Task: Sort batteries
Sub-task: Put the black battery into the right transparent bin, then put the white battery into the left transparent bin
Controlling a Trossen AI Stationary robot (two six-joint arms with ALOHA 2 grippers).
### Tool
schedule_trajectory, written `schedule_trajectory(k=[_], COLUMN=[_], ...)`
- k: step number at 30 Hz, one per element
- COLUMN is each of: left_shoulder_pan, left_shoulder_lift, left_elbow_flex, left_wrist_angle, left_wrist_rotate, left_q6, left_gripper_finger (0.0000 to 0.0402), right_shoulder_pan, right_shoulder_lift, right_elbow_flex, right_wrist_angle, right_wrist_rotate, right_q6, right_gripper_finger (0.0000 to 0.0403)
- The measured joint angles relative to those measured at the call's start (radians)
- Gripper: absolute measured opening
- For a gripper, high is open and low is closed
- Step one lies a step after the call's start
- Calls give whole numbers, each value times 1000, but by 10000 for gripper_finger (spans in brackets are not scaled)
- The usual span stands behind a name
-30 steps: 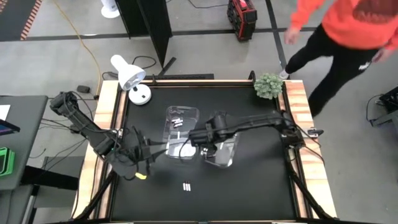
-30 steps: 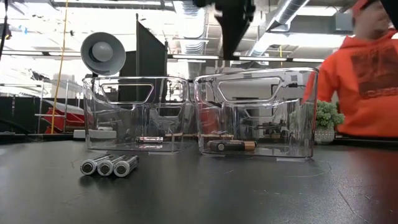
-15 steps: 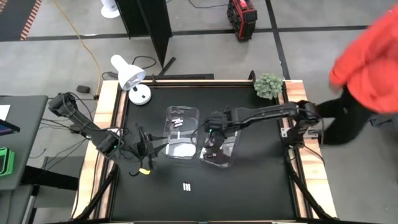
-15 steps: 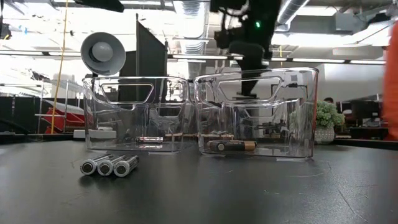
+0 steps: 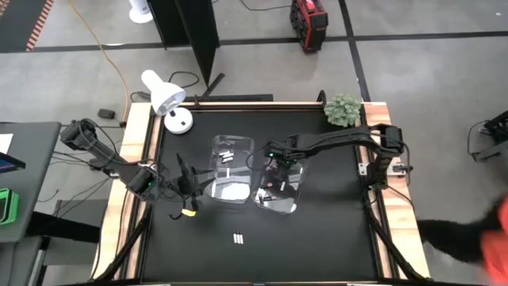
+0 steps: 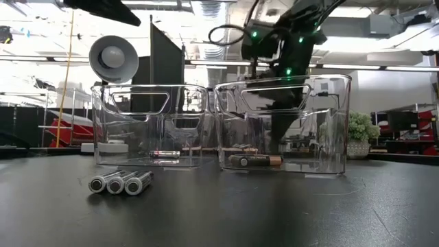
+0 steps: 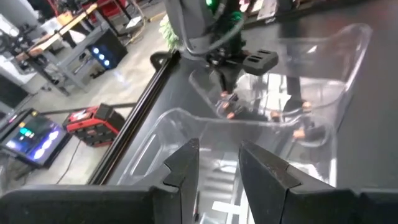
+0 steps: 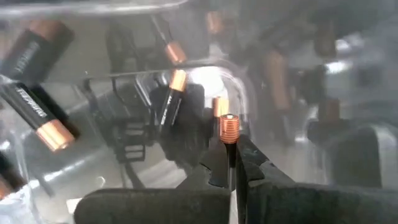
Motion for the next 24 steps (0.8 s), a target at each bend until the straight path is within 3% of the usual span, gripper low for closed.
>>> schedule_trajectory(k=[8, 24], left_shoulder_pan=[14, 51], left_shoulder_lift=[0, 0], left_elbow_flex=[0, 0], left_wrist_angle=[-37, -51], left_wrist_rotate=[29, 52], left_q6=[-28, -29], left_gripper_finger=[107, 107], right_shoulder_pan=[-15, -8], right_shoulder_lift=[68, 66], right_elbow_flex=[6, 33], right_wrist_angle=[15, 15], right_wrist_rotate=[21, 2], right_q6=[-32, -49], right_gripper_finger=[9, 133])
